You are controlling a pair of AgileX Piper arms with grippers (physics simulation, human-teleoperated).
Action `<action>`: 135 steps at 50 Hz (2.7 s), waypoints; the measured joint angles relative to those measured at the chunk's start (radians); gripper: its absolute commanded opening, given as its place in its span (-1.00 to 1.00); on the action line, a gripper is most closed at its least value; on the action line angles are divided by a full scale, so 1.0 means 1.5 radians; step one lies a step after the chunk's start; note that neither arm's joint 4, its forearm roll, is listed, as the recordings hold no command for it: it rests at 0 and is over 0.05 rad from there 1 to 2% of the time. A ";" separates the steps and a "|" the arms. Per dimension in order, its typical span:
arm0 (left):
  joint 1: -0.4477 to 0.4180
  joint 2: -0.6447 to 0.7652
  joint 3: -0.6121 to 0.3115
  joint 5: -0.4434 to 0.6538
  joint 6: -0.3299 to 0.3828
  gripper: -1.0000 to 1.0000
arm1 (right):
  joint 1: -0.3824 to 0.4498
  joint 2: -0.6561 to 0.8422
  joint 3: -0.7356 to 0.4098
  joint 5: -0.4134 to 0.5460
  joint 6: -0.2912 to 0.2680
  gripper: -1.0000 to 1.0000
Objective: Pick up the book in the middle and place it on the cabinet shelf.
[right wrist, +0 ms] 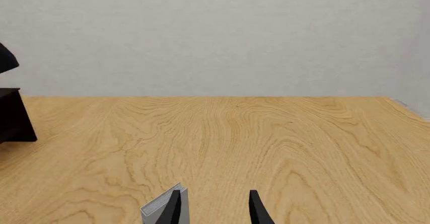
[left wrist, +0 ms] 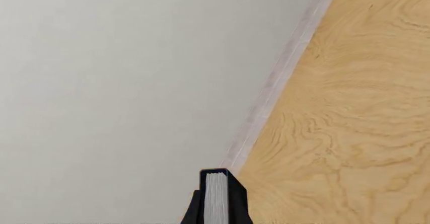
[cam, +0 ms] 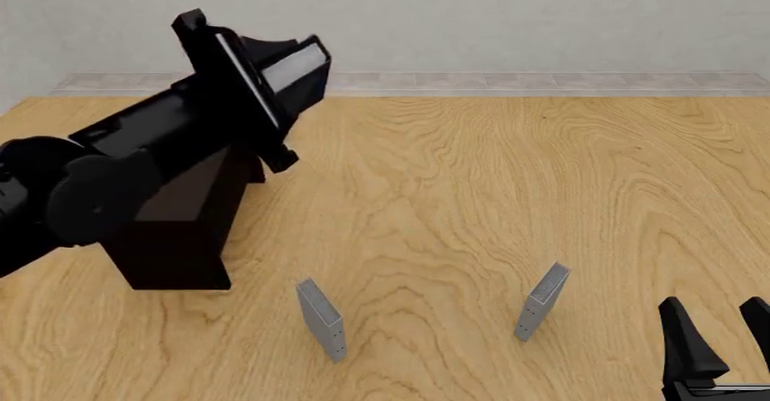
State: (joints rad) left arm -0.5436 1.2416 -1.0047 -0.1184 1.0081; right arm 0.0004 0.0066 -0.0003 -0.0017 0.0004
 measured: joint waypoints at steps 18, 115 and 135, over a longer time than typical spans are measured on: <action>0.032 -0.002 0.013 -0.034 0.056 -1.00 | 0.000 0.000 0.000 0.000 0.000 1.00; 0.238 0.092 0.096 -0.212 0.248 -1.00 | 0.000 0.000 0.000 0.000 0.000 1.00; 0.267 0.119 0.111 -0.250 0.273 -1.00 | 0.000 0.000 0.000 0.000 0.000 1.00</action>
State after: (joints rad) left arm -0.1428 1.4207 -0.8389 -0.4938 1.4179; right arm 0.0004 0.0066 -0.0003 -0.0017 0.0004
